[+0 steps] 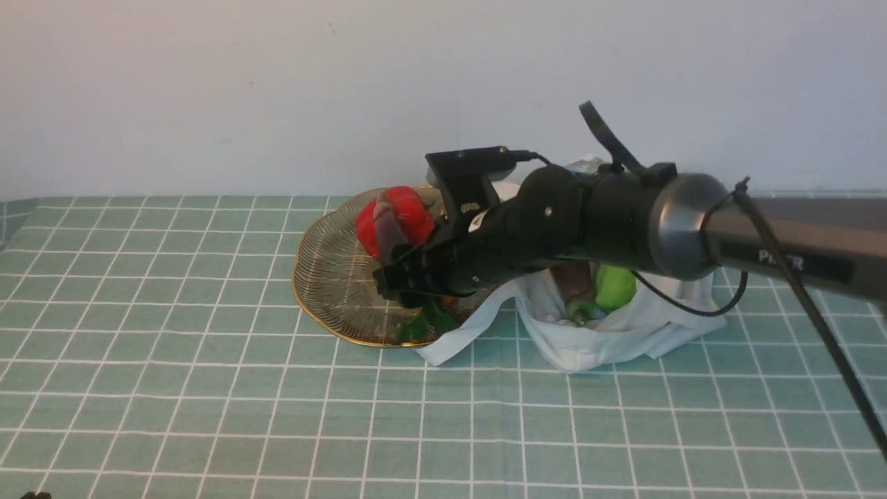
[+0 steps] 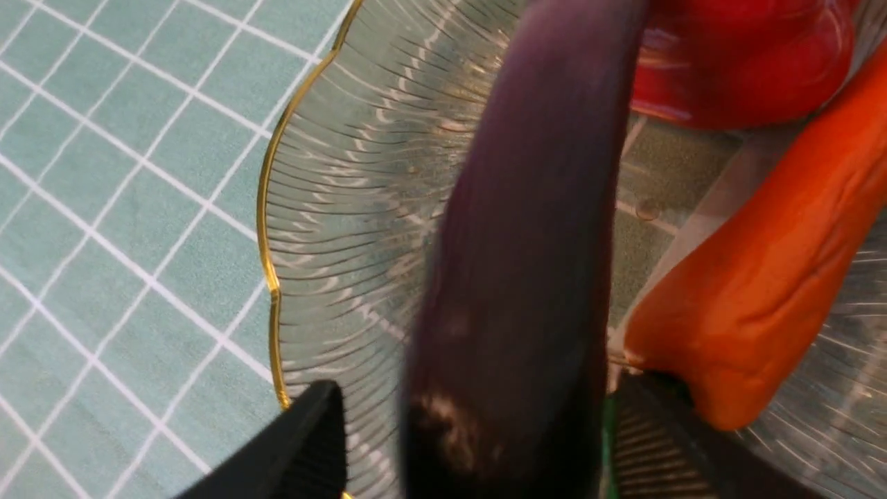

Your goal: Take vegetables from cloth bag on blue coffee tablecloth place on plate.

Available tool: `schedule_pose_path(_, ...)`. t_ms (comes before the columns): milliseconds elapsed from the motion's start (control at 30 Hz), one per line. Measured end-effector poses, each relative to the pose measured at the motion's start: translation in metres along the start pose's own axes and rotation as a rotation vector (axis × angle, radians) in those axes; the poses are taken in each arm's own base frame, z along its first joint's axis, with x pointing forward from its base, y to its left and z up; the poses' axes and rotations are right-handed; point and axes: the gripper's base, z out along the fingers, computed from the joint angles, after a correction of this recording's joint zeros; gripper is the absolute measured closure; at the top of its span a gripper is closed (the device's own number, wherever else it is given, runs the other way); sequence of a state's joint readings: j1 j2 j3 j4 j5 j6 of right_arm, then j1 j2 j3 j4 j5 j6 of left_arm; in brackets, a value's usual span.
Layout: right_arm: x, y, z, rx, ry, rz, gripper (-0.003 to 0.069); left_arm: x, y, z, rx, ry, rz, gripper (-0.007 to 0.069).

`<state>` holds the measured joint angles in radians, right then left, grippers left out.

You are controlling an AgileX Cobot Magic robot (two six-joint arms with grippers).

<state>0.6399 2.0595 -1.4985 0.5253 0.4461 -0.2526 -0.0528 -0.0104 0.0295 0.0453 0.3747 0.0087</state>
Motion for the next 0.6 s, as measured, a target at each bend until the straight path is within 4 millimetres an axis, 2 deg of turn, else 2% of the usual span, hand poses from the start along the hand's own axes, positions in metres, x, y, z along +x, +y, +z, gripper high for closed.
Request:
schedule_pose_path(100,-0.002,0.003,-0.011,0.003,0.033,-0.064,0.0084,0.000,0.000,0.000,0.000,0.000,0.000,0.0629)
schedule_pose_path(200,-0.007,0.006,-0.028,0.003,0.051,-0.112,0.0063,0.000,0.000,0.000,0.000,0.000,0.000,0.0629)
schedule_pose_path(233,-0.011,0.007,-0.040,0.003,0.057,-0.131,0.0062,0.000,0.000,0.000,0.000,0.000,0.000,0.0629)
schedule_pose_path(267,-0.012,0.008,-0.042,0.001,0.057,-0.131,0.0062,0.000,0.000,0.000,0.000,0.000,0.000,0.0629)
schedule_pose_path(300,-0.015,0.008,-0.054,0.000,0.061,-0.140,0.0065,0.000,0.000,0.000,0.000,0.000,0.000,0.0629)
schedule_pose_path(333,-0.019,0.009,-0.068,-0.003,0.063,-0.145,0.0073,0.000,0.000,0.000,0.000,0.000,0.000,0.0629)
schedule_pose_path(467,-0.037,0.007,-0.154,0.011,0.034,-0.178,0.0161,0.000,0.000,0.000,0.000,0.000,0.000,0.0629)
schedule_pose_path(533,-0.040,0.007,-0.194,0.028,0.013,-0.195,0.0217,0.000,0.000,0.000,0.000,0.000,0.000,0.0629)
schedule_pose_path(567,-0.041,0.007,-0.203,0.031,0.000,-0.197,0.0223,0.000,0.000,0.000,0.000,0.000,0.000,0.0629)
schedule_pose_path(600,-0.039,0.007,-0.231,0.048,-0.003,-0.210,0.0273,0.000,0.000,0.000,0.000,0.000,0.000,0.0629)
